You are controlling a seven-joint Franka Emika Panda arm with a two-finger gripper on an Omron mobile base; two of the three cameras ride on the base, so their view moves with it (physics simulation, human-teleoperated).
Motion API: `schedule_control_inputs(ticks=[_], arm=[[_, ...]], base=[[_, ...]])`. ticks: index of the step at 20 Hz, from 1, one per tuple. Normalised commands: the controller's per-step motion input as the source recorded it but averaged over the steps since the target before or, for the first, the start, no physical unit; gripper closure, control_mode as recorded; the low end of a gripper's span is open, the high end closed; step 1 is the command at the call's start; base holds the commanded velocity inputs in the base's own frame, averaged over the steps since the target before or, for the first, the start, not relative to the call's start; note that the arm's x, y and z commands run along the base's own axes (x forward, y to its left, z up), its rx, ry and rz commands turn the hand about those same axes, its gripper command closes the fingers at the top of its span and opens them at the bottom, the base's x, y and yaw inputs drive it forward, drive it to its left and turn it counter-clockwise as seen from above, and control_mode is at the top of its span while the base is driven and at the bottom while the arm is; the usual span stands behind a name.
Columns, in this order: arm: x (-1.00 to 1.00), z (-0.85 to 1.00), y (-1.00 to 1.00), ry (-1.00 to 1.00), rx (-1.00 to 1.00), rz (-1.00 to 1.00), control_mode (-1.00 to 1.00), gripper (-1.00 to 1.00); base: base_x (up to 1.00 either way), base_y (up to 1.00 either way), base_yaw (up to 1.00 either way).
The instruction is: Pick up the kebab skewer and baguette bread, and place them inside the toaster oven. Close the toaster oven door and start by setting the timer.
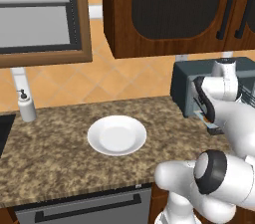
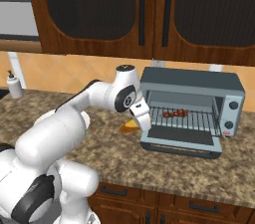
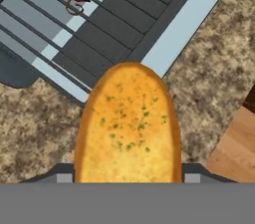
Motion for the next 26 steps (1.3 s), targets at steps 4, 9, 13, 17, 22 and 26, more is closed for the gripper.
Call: schedule_control_inputs(ticks=[4,9,13,17,22,26], arm=[[0.0,0.09,-0.74,0.0,0.0,-0.08,-1.0,1.0],[0.21,0.01,-0.73,0.0,0.0,-0.08,-1.0,1.0],[0.32,0.01,-0.75,0.0,0.0,-0.09,-1.0,1.0],[0.29,0.0,-0.68,0.0,0.03,-0.07,-1.0,1.0],[0.25,0.0,-0.4,0.0,0.02,-0.03,-1.0,1.0],[0.34,0.0,-0.09,0.0,0.01,-0.06,-1.0,1.0]], base=[[0.0,0.0,0.0],[0.0,0.0,0.0],[0.0,0.0,0.0],[0.0,0.0,0.0],[0.0,0.0,0.0],[0.0,0.0,0.0]])
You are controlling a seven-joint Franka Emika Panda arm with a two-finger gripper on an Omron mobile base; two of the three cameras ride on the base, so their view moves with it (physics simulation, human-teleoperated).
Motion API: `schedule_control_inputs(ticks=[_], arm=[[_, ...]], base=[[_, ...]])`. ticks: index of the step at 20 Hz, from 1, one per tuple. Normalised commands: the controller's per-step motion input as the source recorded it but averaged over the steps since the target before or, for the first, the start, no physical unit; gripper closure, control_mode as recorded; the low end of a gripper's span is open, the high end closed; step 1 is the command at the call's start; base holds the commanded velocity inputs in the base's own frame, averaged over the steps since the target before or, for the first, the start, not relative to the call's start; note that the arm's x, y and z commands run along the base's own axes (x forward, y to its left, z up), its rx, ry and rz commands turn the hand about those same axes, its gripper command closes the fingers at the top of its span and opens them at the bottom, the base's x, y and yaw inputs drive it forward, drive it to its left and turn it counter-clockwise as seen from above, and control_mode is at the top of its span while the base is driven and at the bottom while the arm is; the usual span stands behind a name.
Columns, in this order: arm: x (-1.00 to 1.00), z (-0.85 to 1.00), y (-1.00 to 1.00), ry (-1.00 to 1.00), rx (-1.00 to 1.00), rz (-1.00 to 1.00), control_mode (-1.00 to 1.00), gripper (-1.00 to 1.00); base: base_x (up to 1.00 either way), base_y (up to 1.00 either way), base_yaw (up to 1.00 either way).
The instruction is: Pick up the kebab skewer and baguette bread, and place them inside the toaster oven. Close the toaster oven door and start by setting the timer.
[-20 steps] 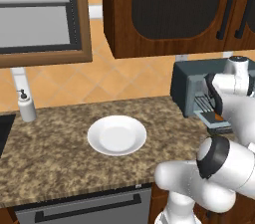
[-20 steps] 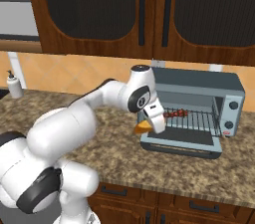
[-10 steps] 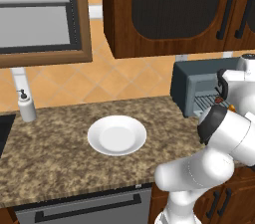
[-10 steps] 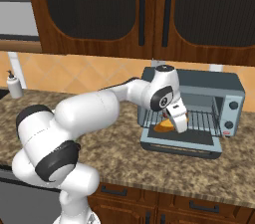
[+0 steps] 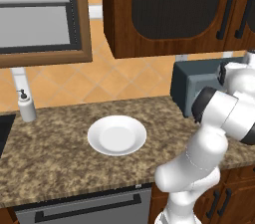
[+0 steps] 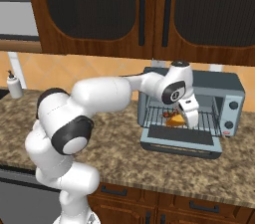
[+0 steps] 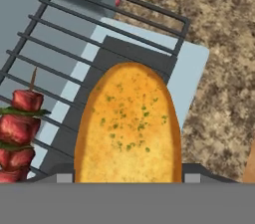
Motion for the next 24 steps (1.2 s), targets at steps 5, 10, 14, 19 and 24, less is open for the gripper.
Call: schedule_control_inputs(ticks=[5,10,14,19,24], arm=[[0.19,-0.05,-0.01,0.0,0.08,-0.16,-1.0,1.0],[0.17,-0.11,0.0,0.0,0.04,-0.17,-1.0,1.0],[0.25,-0.26,0.0,0.0,0.0,-0.04,-1.0,1.0],[0.28,-0.19,-0.01,0.0,0.0,-0.01,-1.0,1.0],[0.35,-0.05,-0.02,0.0,0.01,-0.03,-1.0,1.0]], base=[[0.0,0.0,0.0],[0.0,0.0,0.0],[0.0,0.0,0.0],[0.0,0.0,0.0],[0.0,0.0,0.0]])
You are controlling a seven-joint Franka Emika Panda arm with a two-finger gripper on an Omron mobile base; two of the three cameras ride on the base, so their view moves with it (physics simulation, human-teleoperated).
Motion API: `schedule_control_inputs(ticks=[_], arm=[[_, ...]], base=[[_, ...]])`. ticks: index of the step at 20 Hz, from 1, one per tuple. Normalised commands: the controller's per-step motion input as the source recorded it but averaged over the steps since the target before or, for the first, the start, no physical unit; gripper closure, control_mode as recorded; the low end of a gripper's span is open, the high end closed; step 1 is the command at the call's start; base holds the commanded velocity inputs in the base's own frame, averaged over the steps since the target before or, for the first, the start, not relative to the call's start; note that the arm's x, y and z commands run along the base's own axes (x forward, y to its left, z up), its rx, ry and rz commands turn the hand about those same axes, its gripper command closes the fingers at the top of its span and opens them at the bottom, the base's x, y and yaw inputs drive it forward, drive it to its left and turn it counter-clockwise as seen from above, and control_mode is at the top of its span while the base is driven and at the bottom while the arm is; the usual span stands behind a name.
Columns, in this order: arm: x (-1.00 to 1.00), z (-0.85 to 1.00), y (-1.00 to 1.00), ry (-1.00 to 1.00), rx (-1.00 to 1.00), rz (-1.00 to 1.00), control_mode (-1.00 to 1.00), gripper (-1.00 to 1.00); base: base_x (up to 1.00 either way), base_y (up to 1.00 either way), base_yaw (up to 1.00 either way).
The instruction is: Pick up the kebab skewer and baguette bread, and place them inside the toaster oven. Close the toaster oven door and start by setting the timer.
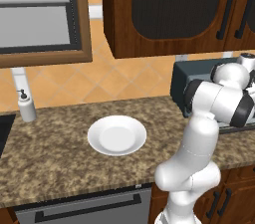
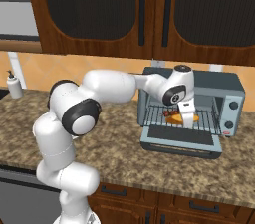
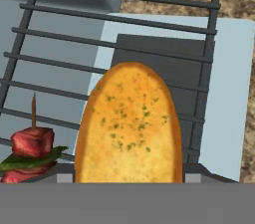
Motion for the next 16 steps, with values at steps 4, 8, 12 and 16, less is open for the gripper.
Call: schedule_control_inputs(ticks=[4,8,12,16], arm=[[0.29,0.0,-0.1,0.0,0.02,-0.02,-1.0,1.0],[0.2,0.0,-0.03,-0.01,0.01,-0.03,-1.0,1.0],[0.31,0.07,0.03,-0.01,0.01,-0.03,-1.0,1.0],[0.01,0.0,0.03,0.0,0.0,-0.01,-1.0,1.0]], base=[[0.0,0.0,0.0],[0.0,0.0,0.0],[0.0,0.0,0.0],[0.0,0.0,0.0]])
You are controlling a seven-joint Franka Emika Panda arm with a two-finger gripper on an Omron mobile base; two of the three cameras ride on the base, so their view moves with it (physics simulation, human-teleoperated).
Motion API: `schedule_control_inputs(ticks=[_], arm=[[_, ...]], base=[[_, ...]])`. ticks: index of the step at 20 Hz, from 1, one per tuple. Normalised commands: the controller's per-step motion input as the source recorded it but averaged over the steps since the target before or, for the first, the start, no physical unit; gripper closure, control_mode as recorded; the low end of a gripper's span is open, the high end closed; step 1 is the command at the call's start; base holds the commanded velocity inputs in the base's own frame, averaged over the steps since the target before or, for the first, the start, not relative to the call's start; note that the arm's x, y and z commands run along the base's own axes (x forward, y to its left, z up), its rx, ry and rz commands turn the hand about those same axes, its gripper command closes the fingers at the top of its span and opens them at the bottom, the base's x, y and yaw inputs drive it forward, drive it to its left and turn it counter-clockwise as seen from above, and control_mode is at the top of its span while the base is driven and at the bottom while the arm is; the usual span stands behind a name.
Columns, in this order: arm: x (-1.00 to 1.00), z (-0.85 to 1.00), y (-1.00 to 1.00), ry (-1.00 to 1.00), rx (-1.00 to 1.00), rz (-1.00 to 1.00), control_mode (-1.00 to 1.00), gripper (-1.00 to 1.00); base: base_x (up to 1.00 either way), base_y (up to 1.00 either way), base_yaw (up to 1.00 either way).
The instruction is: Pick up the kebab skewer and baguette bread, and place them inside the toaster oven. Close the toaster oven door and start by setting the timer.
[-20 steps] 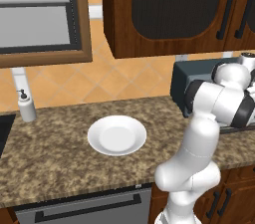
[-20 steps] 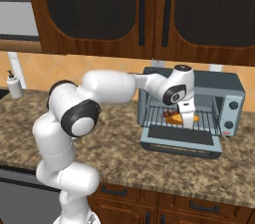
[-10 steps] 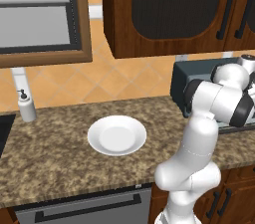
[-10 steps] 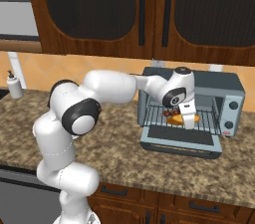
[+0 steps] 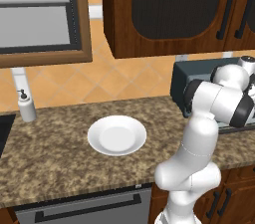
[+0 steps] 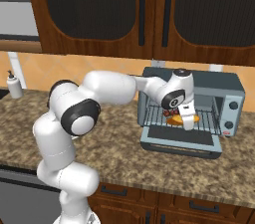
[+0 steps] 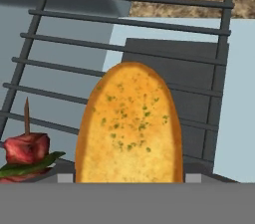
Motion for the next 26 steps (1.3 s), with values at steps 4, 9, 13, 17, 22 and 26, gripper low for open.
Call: schedule_control_inputs(ticks=[4,9,13,17,22,26], arm=[[0.0,0.0,0.0,0.0,0.0,0.0,-1.0,-1.0],[0.0,0.0,0.0,0.0,0.0,0.0,-1.0,-1.0],[0.0,0.0,0.0,0.0,0.0,0.0,-1.0,-1.0],[0.0,0.0,-0.04,0.0,0.0,0.0,-1.0,-1.0],[-0.29,0.16,-0.22,-0.02,0.0,0.05,-1.0,-1.0],[-0.66,0.52,-0.16,0.0,0.0,0.07,-1.0,-1.0]], base=[[0.0,0.0,0.0],[0.0,0.0,0.0],[0.0,0.0,0.0],[0.0,0.0,0.0],[0.0,0.0,0.0],[0.0,0.0,0.0]])
